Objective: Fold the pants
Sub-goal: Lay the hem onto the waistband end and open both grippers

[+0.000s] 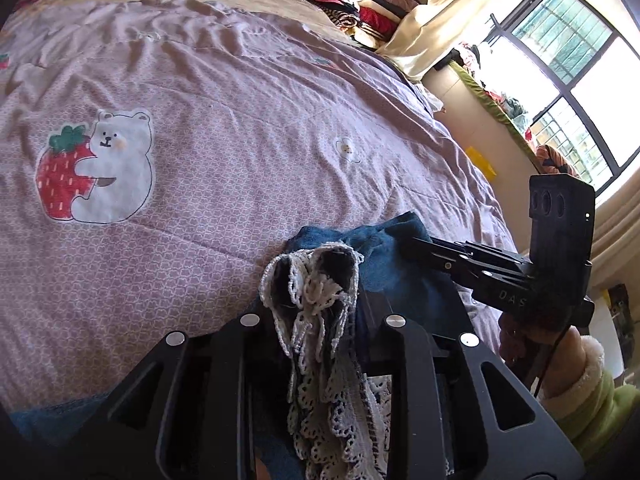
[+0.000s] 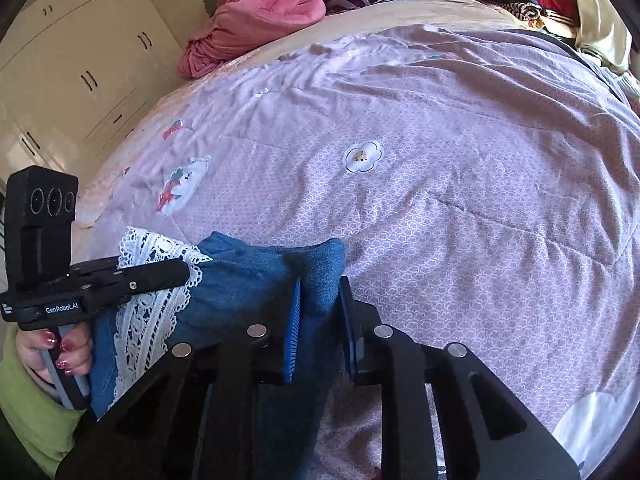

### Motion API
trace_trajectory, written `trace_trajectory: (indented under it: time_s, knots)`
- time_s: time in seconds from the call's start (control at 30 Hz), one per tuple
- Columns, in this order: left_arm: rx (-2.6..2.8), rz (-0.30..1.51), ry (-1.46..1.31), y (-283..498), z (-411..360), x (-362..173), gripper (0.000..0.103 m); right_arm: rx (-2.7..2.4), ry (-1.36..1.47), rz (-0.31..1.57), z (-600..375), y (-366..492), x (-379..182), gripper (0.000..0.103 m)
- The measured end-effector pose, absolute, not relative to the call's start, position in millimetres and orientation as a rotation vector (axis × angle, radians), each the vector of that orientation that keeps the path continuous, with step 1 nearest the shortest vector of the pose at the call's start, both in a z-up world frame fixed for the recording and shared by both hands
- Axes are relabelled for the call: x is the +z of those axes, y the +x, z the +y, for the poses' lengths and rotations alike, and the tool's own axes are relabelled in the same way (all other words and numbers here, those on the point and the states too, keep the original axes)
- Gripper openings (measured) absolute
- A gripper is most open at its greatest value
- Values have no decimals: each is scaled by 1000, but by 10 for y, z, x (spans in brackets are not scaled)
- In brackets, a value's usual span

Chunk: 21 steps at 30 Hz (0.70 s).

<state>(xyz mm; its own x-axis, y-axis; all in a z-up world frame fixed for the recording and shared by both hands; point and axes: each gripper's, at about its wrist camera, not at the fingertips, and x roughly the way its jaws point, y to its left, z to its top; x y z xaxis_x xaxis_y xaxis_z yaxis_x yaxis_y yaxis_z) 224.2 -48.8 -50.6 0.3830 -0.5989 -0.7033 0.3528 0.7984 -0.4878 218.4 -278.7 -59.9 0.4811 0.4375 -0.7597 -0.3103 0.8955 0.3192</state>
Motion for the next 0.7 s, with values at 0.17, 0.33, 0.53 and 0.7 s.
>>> trace_trajectory:
  time_s: [0.17,0.33,0.53,0.7]
  knots:
    - [-596,990,-292,2195,-389,-407,30,422,132,925,-2863,2080,-473,37]
    - [-519,947,-293,2099,-240,-233,42,427,125,889,-2914,1863,-318,49]
    - [-432,906,-256,1731,-132,-35,51,447,112,841,-2917,1548,-150,61]
    - [-402,887,-251,1379,-118,59,56,468,123,810,-2930,1330,-30,71]
